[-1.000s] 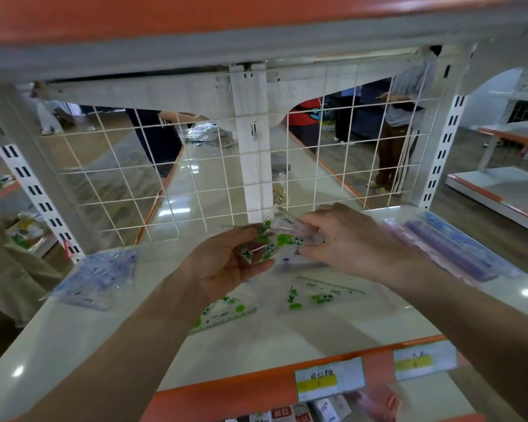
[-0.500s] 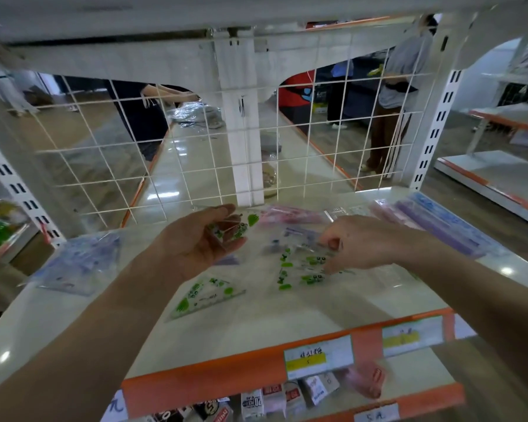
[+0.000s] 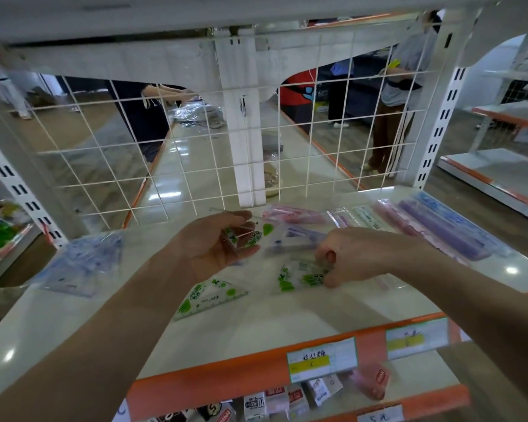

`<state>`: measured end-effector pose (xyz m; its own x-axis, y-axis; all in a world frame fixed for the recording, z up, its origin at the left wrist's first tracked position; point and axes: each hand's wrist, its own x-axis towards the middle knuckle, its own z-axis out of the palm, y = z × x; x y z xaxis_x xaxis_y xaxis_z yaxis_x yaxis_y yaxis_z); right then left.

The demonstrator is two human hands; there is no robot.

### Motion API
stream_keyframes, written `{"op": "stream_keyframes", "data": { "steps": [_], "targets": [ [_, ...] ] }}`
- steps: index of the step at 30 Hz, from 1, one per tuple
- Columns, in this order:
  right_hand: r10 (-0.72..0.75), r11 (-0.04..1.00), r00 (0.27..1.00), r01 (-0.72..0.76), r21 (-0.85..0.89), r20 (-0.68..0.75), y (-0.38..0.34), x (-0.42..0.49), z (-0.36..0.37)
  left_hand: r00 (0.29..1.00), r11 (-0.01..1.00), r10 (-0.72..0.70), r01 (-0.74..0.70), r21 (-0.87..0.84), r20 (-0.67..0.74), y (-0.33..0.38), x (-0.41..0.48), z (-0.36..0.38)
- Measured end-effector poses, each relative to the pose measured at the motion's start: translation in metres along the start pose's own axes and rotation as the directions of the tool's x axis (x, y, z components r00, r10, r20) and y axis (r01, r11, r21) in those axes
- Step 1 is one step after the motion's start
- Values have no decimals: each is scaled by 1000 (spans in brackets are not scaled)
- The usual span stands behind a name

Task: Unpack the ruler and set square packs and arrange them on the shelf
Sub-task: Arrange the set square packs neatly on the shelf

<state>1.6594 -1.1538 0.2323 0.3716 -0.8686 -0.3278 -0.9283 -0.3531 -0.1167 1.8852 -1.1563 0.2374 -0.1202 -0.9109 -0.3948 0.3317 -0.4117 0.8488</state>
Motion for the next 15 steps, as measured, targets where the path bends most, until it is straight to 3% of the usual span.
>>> {"op": "stream_keyframes", "data": {
  "steps": [2,3,5,7,10,12,15],
  "targets": [
    [-9,999,998,12,48,-62,-1,-4,-5,1000,999,-15,14,42,28,1,-3,-1],
    [-22,992,987,41,121,-159,-3,-5,-8,999,997,-20,17,74,48,1,-4,-1],
    [-10,934,916,151,323,-400,-12,-4,-15,997,990,-16,4,144,81,3,-8,0],
    [21,834,860,266,483,-510,-28,2,-21,995,968,14,-38,250,95,4,-10,2],
    [15,690,888,323,647,-460,-52,12,-27,992,882,42,-91,463,116,6,-14,4],
    [-11,647,896,345,680,-443,-62,18,-28,992,830,27,-93,549,127,9,-19,1],
    [21,529,899,360,768,-436,-67,25,-30,995,850,51,-87,519,83,17,-23,-13]
  ]
}}
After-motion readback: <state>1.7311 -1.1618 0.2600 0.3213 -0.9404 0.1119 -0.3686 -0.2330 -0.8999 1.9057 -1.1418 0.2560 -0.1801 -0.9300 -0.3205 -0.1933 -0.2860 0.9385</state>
